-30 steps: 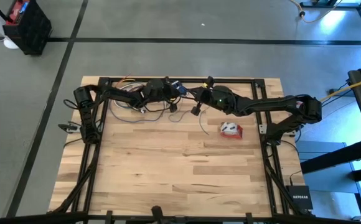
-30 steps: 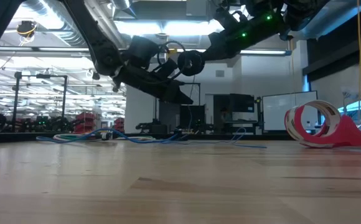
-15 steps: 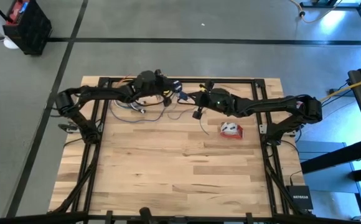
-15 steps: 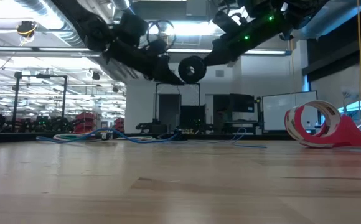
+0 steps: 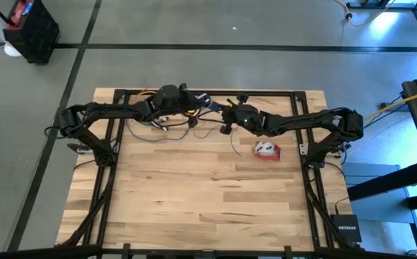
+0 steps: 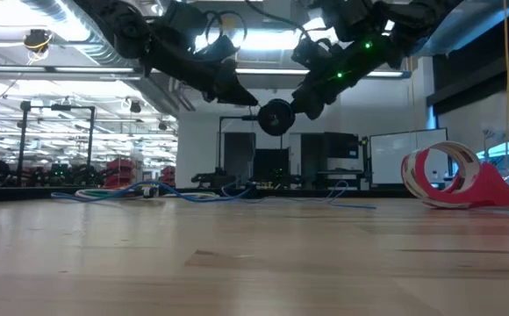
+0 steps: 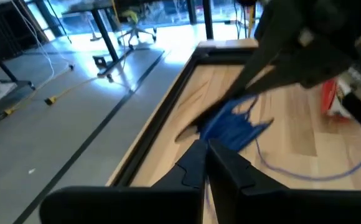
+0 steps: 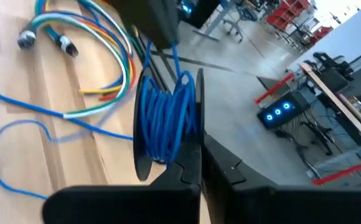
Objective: Coil cords
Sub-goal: Coil the blue wire onto the spool
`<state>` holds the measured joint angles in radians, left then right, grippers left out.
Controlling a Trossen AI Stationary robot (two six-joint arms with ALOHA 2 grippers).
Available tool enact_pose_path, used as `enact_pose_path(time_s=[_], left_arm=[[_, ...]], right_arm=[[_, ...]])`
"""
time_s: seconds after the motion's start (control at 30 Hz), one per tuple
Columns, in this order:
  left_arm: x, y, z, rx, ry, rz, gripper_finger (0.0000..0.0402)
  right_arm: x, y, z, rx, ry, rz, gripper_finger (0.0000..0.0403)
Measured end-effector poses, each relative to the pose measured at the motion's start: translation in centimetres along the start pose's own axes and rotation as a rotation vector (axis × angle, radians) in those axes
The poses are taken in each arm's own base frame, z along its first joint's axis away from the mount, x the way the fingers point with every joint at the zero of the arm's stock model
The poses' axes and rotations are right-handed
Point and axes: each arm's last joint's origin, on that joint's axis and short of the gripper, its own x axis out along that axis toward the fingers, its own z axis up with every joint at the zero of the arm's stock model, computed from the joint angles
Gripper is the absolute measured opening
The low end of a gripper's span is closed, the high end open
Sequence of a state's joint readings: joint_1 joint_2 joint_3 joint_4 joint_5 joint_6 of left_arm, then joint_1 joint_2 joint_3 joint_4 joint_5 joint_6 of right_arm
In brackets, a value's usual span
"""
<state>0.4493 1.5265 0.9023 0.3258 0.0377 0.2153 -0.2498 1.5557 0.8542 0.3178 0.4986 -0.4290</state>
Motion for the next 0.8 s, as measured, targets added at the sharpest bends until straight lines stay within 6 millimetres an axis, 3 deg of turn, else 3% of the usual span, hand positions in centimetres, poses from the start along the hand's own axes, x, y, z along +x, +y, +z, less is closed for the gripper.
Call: enact_pose_path(time_s=[0.33,0.47,0.63,0.8], left_arm=[[-0.1,-2.5,1.5,-0.024,-0.110,-0.129,0.0004],[-0.5,-3.3,1.5,0.051,-0.080,-0.152,0.0001],[-0.8,-2.3,0.8,0.076,0.037,-0.021,0.0021],[-0.3,-0.5,-1.4,0.070,0.122,0.035,0.0078]], right_arm=[[1.4,0.5,-0.2,0.081,-0.044,-0.079,0.0001],[1.5,0.6,-0.1,0.073,-0.058,-0.077,0.0001],[0.9,0.0,0.2,0.056,-0.051,-0.105,0.0001],[0.3,-0.6,0.6,0.068,-0.056,-0.105,0.0001]])
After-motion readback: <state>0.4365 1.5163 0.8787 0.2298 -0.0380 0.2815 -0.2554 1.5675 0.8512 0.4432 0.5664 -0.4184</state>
